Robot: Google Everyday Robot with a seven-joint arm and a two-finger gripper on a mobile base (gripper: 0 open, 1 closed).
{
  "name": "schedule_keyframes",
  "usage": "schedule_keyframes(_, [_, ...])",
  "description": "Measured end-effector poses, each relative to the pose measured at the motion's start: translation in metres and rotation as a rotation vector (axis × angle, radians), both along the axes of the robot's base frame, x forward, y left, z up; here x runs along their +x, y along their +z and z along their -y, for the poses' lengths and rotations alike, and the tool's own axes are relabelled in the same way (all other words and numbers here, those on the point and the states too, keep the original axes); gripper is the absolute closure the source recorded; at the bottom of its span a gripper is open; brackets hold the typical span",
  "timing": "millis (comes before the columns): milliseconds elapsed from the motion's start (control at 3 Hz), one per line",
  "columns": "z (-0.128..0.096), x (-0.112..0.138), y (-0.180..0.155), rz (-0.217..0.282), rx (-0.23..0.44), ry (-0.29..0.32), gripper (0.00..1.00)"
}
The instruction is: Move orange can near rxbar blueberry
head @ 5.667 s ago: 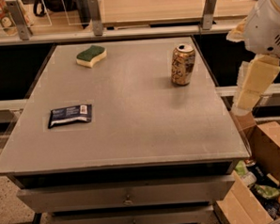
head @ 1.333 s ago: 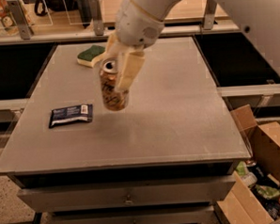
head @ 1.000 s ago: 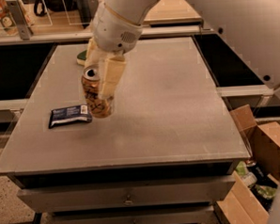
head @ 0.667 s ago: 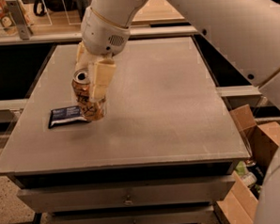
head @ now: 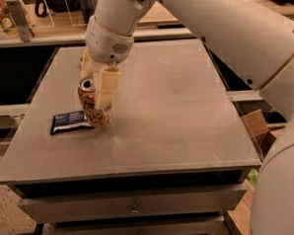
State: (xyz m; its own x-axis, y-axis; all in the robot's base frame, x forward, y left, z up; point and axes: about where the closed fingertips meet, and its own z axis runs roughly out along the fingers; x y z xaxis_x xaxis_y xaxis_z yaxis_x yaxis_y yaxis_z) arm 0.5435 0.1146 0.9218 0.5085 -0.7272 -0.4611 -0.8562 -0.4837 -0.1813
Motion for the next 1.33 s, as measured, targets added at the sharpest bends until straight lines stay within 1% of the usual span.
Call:
schedule_keyframes(667, [0.008, 0.008, -0.015, 0.006, -0.013, 0.024, 0.13])
schedule_keyframes(1000, [0.015, 0.013, -0.022, 0.018, -0.031, 0.05, 0.0])
schedule_keyframes(1333, [0.015, 0.013, -0.022, 0.018, -0.031, 0.05, 0.0])
